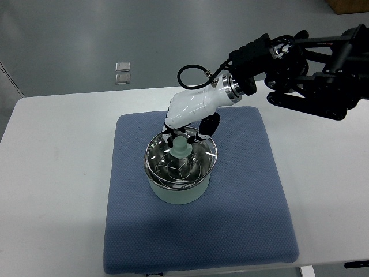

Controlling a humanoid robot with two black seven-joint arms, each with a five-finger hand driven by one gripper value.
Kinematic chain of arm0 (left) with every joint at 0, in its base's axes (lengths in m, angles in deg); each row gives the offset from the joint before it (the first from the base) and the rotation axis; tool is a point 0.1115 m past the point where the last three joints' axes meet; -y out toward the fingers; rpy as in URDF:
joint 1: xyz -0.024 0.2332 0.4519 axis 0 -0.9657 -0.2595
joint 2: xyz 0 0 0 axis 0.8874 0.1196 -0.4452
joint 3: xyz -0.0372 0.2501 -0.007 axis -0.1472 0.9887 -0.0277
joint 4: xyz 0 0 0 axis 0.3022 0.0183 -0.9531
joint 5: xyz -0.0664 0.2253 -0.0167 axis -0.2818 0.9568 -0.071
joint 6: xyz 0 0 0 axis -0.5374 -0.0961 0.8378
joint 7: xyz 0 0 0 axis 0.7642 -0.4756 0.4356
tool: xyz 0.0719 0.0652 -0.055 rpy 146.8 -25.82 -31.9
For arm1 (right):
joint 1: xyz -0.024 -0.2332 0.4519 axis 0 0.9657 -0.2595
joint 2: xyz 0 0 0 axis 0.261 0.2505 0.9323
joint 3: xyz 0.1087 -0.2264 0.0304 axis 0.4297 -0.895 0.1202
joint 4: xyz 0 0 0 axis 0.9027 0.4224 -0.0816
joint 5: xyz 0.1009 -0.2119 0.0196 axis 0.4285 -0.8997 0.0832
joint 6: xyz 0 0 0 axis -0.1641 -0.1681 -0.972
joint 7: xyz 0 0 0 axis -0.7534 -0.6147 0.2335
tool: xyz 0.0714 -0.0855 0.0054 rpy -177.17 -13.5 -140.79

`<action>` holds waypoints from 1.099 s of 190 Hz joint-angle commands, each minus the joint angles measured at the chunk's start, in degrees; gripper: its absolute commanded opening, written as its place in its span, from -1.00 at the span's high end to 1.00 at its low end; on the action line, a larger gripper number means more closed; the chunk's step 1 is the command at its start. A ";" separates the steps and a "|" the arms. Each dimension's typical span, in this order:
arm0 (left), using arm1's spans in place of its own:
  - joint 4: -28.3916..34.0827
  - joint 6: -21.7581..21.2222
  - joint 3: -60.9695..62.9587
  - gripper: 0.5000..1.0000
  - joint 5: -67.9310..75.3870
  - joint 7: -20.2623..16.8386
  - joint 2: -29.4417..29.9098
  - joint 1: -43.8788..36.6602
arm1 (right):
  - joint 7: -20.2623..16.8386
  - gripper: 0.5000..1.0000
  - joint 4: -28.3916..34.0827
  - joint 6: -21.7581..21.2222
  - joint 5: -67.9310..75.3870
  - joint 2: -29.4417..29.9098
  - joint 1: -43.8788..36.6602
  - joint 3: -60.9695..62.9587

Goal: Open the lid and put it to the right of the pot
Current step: 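Lift the glass lid off the saucepan with the right hand, then carry the lid beside the saucepan and lower it onto the mat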

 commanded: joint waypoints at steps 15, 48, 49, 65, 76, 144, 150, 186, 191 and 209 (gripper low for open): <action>0.00 -0.01 0.00 -1.00 0.00 0.00 0.00 0.00 | 0.00 1.00 -0.47 -0.04 1.44 -2.64 0.54 1.18; 0.00 -0.01 0.00 -1.00 0.00 0.00 0.00 0.00 | 0.00 1.00 -0.91 0.31 3.99 -6.86 1.15 1.18; 0.00 -0.01 0.00 -1.00 0.00 0.00 0.00 0.00 | 0.00 1.00 -0.91 0.31 3.99 -6.86 1.15 1.18; 0.00 -0.01 0.00 -1.00 0.00 0.00 0.00 0.00 | 0.00 1.00 -1.79 0.75 4.69 -9.23 2.12 1.18; 0.00 -0.01 0.00 -1.00 0.00 0.00 0.00 0.00 | 0.00 1.00 -2.58 0.84 5.31 -10.64 2.91 1.27; 0.00 -0.01 0.00 -1.00 0.00 0.00 0.00 0.00 | 0.00 1.00 -8.82 6.55 5.57 -14.68 10.38 1.54; 0.00 -0.01 0.00 -1.00 0.00 0.00 0.00 0.00 | 0.00 1.00 -9.61 6.99 5.57 -14.68 11.08 1.54; 0.00 -0.01 0.00 -1.00 0.00 0.00 0.00 0.00 | 0.00 1.00 -12.25 9.10 5.49 -13.80 15.21 1.45; 0.00 -0.01 0.00 -1.00 0.00 0.00 0.00 0.00 | 0.00 1.00 -12.60 9.45 5.49 -13.54 15.74 1.36; 0.00 -0.01 0.00 -1.00 0.00 0.00 0.00 0.00 | 0.00 1.00 -14.10 10.25 5.49 -12.40 17.41 1.36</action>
